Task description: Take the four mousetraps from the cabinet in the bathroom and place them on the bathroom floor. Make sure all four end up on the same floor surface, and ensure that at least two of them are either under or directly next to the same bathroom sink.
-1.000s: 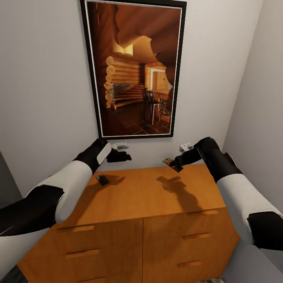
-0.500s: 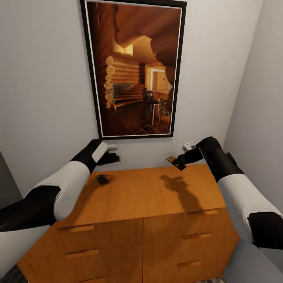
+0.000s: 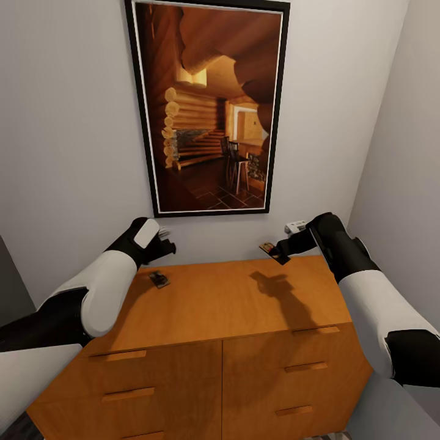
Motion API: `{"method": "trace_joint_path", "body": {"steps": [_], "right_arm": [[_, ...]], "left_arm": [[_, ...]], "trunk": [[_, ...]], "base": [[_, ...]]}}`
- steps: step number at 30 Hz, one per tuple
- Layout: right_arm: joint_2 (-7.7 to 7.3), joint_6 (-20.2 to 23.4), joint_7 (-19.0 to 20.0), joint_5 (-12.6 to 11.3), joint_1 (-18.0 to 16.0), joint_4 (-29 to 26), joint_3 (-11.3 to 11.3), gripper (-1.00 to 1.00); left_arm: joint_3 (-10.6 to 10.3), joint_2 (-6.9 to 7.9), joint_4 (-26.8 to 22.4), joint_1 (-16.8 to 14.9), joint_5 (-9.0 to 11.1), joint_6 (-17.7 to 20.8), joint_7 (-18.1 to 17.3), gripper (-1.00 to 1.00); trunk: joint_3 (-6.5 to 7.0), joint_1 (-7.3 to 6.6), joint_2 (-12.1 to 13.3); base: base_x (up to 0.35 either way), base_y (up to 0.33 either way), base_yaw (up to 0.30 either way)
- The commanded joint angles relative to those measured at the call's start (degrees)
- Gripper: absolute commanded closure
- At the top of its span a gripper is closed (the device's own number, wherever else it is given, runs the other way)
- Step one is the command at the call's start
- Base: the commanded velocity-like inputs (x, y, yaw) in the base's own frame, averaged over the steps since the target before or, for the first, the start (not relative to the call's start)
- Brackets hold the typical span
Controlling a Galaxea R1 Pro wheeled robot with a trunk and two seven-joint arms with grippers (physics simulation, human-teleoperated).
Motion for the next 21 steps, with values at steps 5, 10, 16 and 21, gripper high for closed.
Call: {"method": "trace_joint_path", "body": {"steps": [5, 10, 16, 21], "right_arm": [[0.0, 0.2, 0.3, 0.5, 0.0, 0.0, 0.3, 1.0], [0.03, 0.2, 0.3, 0.6, 0.0, 0.0, 0.3, 1.0], [0.03, 0.2, 0.2, 0.6, 0.0, 0.0, 0.3, 1.0], [0.12, 0.2, 0.2, 0.6, 0.0, 0.0, 0.3, 1.0]], "left_arm": [[0.4, -0.01, 0.0, 0.0, 1.1, -1.4, 1.6, -1.0], [0.8, 0.13, 0.0, 0.0, 2.1, -2.0, 2.0, -1.0], [1.0, 0.25, 0.0, 0.0, 2.5, -2.0, 2.1, -1.0], [1.0, 0.3, 0.2, 0.0, 2.5, -1.8, 2.1, -1.0]], "trunk": [[-0.07, 0.0, 0.0], [-0.07, 0.0, 0.0], [-0.07, 0.0, 0.0], [-0.07, 0.0, 0.0]], "base": [[0.0, 0.0, 0.0], [0.0, 0.0, 0.0], [0.0, 0.0, 0.0], [0.0, 0.0, 0.0]]}}
